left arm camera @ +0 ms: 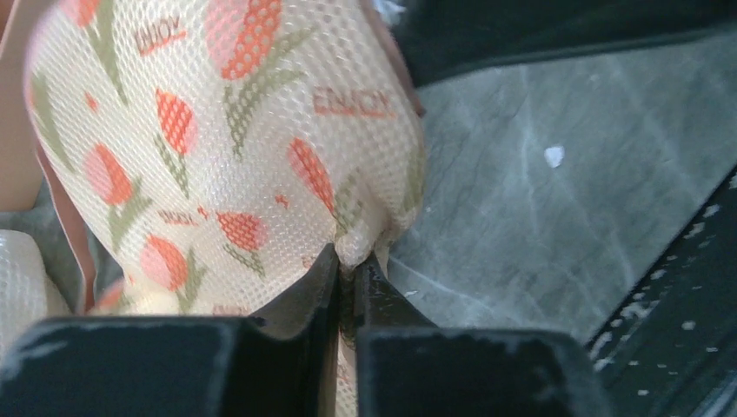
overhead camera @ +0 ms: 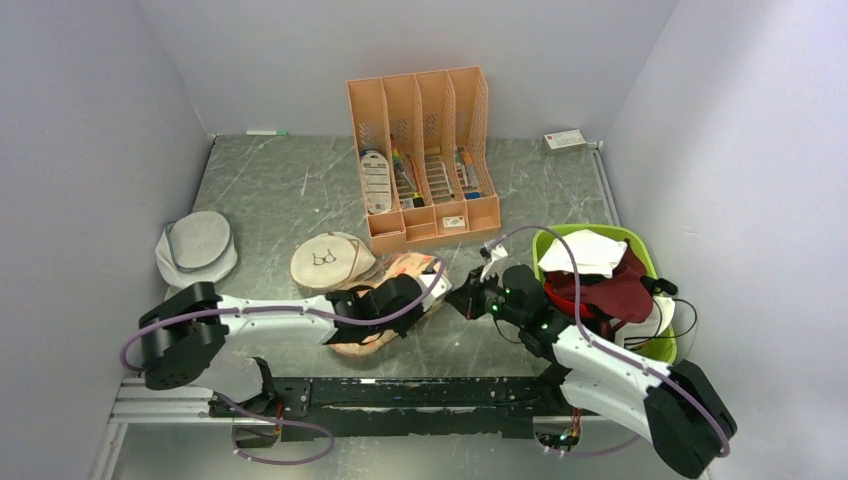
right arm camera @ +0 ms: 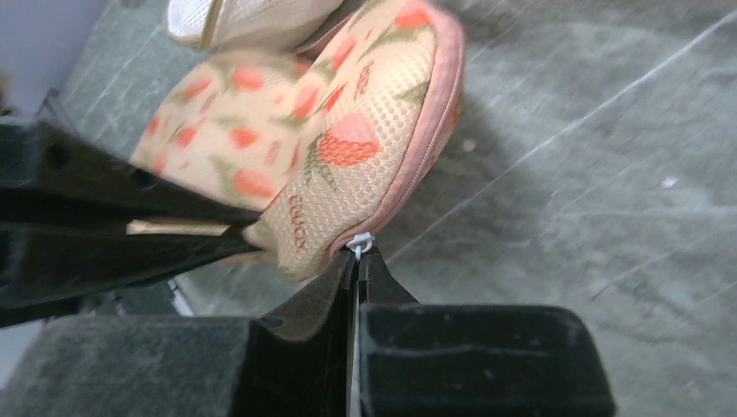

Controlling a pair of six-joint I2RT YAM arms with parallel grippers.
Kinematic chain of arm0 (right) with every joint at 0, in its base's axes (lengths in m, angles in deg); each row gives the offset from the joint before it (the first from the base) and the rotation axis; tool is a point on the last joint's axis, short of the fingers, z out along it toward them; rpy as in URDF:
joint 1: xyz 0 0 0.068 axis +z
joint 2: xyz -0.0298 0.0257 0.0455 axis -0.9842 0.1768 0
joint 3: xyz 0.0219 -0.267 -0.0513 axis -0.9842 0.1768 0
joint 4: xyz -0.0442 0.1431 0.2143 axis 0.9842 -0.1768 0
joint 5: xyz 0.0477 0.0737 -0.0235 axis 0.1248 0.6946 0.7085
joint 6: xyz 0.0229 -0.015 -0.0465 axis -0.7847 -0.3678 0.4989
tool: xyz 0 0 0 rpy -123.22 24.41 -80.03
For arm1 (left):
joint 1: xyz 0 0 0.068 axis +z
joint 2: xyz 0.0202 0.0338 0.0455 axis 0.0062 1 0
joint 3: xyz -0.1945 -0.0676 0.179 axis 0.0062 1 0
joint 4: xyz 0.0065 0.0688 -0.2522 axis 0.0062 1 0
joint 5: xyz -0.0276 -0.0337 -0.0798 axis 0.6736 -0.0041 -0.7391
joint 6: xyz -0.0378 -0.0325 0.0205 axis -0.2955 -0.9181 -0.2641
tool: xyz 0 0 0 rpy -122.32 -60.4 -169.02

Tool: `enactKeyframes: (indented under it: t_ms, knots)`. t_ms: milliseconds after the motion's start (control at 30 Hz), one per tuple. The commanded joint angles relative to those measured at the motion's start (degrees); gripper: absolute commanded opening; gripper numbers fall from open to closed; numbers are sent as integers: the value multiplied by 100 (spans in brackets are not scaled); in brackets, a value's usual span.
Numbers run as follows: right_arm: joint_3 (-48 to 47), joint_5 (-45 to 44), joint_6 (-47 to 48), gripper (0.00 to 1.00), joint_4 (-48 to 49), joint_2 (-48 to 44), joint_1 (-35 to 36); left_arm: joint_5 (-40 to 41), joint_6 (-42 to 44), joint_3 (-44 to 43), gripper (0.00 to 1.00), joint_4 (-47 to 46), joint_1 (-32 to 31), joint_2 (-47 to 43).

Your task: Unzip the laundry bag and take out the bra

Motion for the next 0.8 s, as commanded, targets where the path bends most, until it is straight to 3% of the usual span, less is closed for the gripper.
enactKeyframes:
  t_ms: [0, 33, 167, 233, 367, 633, 767]
  knots:
    - [399, -27, -995, 0, -634, -631, 456, 388, 173, -251, 21, -185, 143, 353]
    - [441, -64, -1057, 0, -756, -716, 585, 596, -13, -316, 28, 54, 138, 329]
    - [533, -205, -1120, 0, -868, -965, 1145, 357, -1086, 7, 81, 795, 86, -610]
    - [491, -127, -1065, 0, -889, -899, 1274, 110, -1668, 145, 92, 1032, -155, -1097]
    - [411, 233, -1066, 0, -657, -636, 1415, 190, -2239, 33, 93, 1268, -803, -1319]
    - [317, 234, -1092, 0, -664, -751, 1593, 734, -1651, -364, 82, 727, -1113, -211]
    - [313, 213, -1102, 0, -810, -800, 1607, 1239, -1515, -468, 63, 812, -1114, 65]
